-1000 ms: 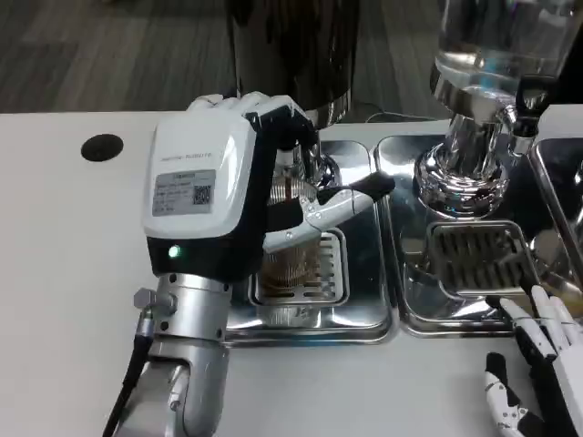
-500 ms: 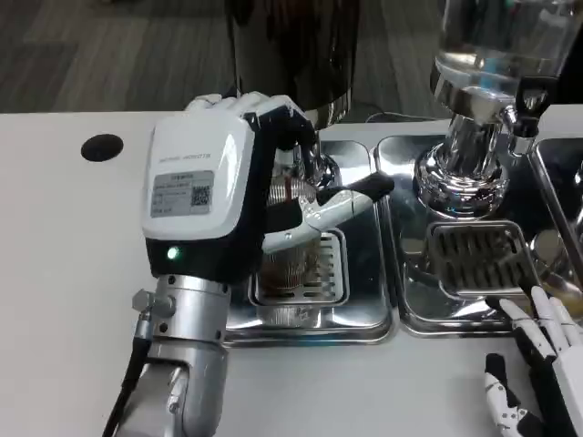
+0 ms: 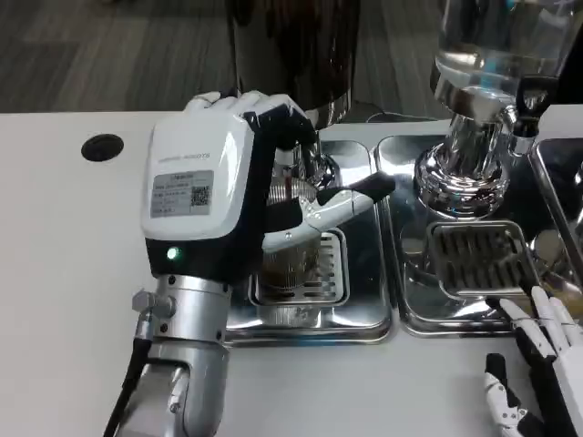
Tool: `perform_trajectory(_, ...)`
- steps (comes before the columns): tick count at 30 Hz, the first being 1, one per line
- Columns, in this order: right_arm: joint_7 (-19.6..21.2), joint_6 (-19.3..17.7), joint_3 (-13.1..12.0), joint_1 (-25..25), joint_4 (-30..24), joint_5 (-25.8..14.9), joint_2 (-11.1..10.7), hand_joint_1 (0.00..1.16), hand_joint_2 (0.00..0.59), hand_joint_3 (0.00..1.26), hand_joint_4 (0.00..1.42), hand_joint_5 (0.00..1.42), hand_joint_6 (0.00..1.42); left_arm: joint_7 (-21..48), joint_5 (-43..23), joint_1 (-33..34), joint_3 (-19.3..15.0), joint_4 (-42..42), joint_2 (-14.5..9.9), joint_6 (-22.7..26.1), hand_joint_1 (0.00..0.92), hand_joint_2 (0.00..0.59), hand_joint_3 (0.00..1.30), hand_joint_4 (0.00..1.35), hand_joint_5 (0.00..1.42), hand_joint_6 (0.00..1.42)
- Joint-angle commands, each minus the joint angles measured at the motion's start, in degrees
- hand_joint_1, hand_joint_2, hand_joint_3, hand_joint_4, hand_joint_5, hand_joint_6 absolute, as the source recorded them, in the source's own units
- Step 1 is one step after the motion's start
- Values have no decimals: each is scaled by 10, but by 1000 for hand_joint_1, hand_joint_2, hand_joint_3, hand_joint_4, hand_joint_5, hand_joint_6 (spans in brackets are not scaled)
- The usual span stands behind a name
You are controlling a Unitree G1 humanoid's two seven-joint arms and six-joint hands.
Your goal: Grasp the cup under the faucet to collect the drink, then remove the cup.
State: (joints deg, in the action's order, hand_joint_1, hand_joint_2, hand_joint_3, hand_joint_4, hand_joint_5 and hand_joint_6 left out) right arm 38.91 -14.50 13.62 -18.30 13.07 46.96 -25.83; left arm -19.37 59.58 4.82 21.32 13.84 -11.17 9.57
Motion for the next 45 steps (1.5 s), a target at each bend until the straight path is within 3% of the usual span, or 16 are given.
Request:
perform_trajectory(1, 1, -3, -3, 4, -4, -1, -1, 222, 519, 187, 9, 48, 180, -5, 8, -13, -2, -9, -5, -3, 0, 46, 708, 513, 553, 351)
perform_trajectory(18, 3, -5, -6, 8, -10, 0, -4, 224, 519, 178, 3, 48, 180, -4, 12, -8, -1, -9, -3, 0, 0, 49, 708, 510, 544, 350)
perform_trajectory(21, 2, -6, -6, 8, -11, -1, -4, 224, 519, 178, 7, 48, 180, -5, 9, -9, -3, -6, -1, 1, 0, 48, 687, 455, 520, 350)
perform_trajectory(27, 0, -6, -6, 8, -10, -2, -4, 225, 519, 177, 9, 48, 180, -14, 3, -14, -15, 11, 0, -3, 0, 47, 365, 129, 361, 293)
perform_trajectory(29, -1, -6, -7, 9, -8, -4, -3, 225, 519, 177, 9, 48, 180, -16, -3, -13, -20, 13, -1, -7, 0, 47, 319, 72, 318, 278)
perform_trajectory(37, 0, -8, -4, 13, -1, -6, 0, 225, 519, 177, 9, 48, 180, -21, -8, -13, -30, 16, 2, -21, 0, 46, 189, 0, 185, 191)
perform_trajectory(45, 3, -9, -6, 12, -3, -5, 0, 225, 519, 177, 9, 48, 180, -16, -36, -70, -59, 92, -7, -54, 0, 40, 184, 0, 173, 167)
